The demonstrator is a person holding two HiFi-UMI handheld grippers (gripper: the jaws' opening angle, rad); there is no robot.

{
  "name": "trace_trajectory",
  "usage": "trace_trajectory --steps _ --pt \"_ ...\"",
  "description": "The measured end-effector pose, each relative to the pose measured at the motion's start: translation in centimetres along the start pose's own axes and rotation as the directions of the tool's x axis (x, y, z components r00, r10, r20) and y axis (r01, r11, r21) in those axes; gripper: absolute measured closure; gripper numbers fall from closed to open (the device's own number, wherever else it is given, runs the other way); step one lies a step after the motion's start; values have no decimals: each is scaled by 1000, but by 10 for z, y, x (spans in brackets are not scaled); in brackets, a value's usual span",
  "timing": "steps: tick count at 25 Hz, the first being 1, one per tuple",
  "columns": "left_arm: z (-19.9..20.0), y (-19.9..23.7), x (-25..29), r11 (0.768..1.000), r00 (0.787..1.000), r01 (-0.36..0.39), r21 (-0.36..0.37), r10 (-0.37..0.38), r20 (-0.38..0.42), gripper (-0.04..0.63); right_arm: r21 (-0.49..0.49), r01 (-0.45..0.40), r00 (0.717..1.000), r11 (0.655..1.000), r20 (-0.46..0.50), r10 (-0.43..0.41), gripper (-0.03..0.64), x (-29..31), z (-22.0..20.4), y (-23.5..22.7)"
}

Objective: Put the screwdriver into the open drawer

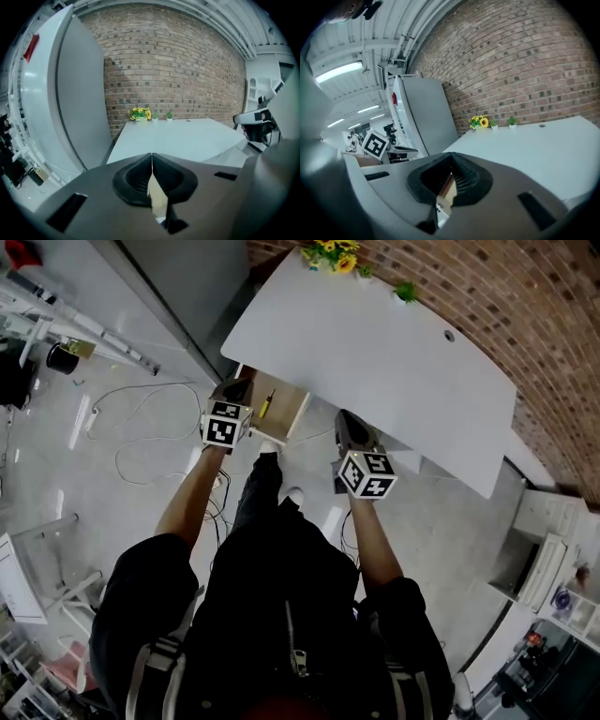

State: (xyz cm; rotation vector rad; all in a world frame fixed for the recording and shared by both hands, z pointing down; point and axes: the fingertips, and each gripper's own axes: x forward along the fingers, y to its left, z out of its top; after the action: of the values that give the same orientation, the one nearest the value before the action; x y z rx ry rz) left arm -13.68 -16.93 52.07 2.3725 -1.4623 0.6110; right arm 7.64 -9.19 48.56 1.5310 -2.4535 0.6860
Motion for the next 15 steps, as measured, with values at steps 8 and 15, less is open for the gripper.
trace_trajectory --steps 8,15 --pt "65 -6 -45 1000 990 -19 16 16 142 569 -91 -3 995 996 103 13 618 -23 49 11" --pt "77 -17 -60 1000 983 -14 19 11 182 569 -121 15 990 993 141 2 618 -38 64 12"
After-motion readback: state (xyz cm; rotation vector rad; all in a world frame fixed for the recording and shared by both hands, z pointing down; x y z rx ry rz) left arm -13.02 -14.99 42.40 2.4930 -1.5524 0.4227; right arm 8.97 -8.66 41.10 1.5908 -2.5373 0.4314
